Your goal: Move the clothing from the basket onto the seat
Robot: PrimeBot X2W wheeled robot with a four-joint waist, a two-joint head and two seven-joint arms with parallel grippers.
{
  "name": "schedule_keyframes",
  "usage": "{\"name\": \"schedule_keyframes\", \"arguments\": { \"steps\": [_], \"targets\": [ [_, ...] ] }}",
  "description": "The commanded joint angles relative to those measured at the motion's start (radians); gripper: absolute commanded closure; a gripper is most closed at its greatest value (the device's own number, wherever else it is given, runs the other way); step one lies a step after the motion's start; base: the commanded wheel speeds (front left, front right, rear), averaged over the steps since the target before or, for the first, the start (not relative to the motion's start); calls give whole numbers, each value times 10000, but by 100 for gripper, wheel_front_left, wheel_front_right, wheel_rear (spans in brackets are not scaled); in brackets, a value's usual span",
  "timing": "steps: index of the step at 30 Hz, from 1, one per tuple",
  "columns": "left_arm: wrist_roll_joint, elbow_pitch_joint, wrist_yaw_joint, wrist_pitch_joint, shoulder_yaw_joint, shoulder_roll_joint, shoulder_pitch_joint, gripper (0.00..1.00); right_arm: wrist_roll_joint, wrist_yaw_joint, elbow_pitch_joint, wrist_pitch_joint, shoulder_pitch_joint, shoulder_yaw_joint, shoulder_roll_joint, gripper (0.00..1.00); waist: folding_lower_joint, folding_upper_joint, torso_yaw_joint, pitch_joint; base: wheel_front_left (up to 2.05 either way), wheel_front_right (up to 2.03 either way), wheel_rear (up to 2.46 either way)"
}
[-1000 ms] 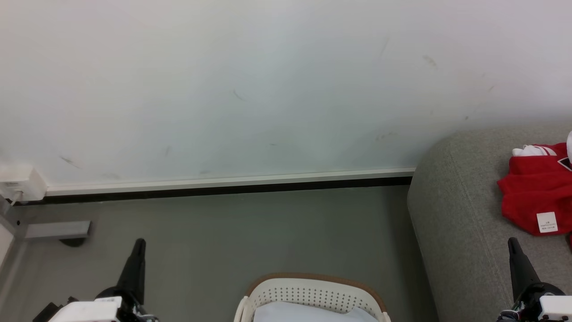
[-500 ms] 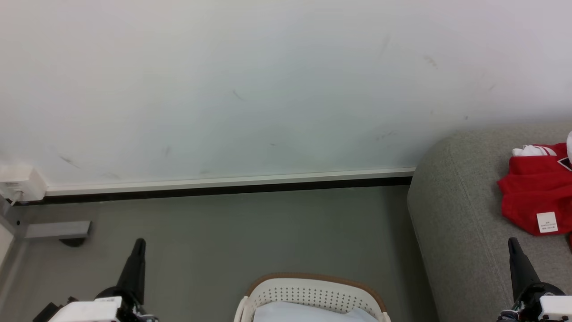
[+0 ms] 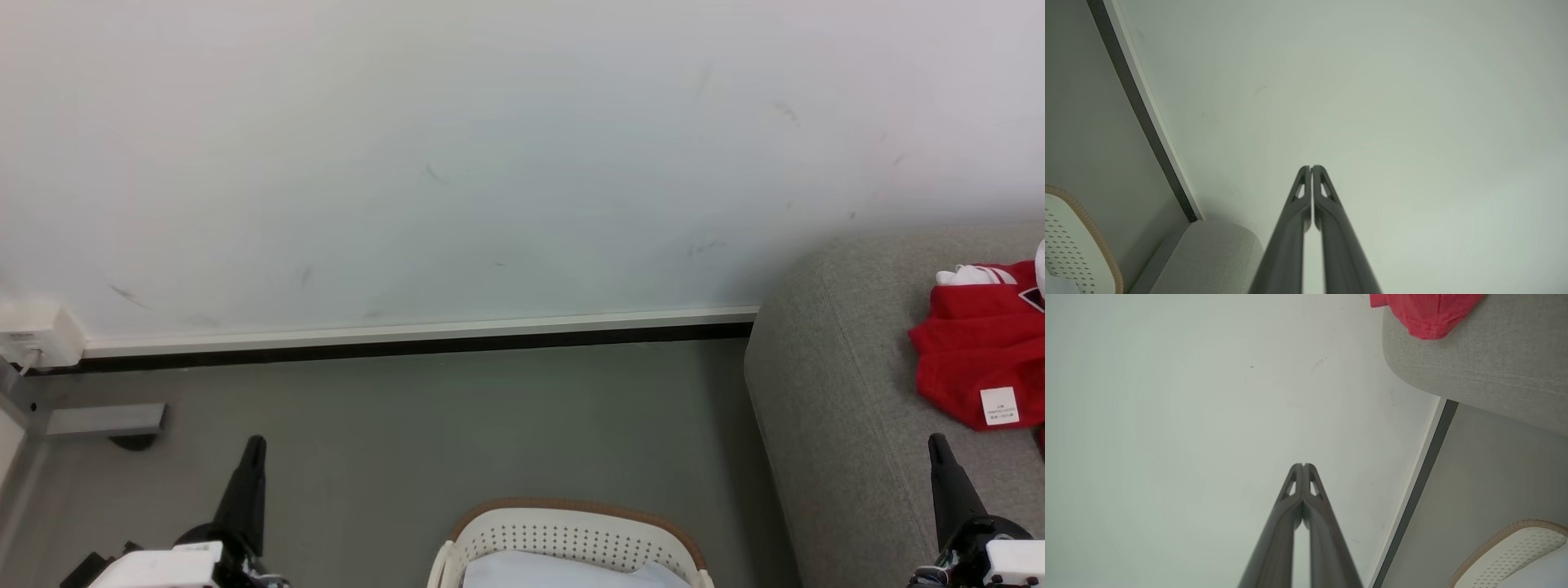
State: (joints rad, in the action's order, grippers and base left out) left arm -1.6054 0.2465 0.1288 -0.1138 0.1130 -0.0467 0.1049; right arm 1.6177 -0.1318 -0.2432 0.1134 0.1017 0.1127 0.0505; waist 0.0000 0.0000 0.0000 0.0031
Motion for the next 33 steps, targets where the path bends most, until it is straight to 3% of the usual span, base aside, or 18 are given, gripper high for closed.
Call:
{"name": "schedule_keyframes", "arguments": {
  "steps": [1, 33],
  "targets": [
    [-138, -28, 47, -43, 22, -66, 73, 100, -71, 21, -27, 26, 120, 42, -3, 100, 0, 0, 0, 0, 0, 0, 0],
    [-139, -29, 47, -42, 21, -66, 73, 100, -83, 21, -28, 38, 121, 52, -9, 100, 0, 0, 0, 0, 0, 0, 0]
  ]
}}
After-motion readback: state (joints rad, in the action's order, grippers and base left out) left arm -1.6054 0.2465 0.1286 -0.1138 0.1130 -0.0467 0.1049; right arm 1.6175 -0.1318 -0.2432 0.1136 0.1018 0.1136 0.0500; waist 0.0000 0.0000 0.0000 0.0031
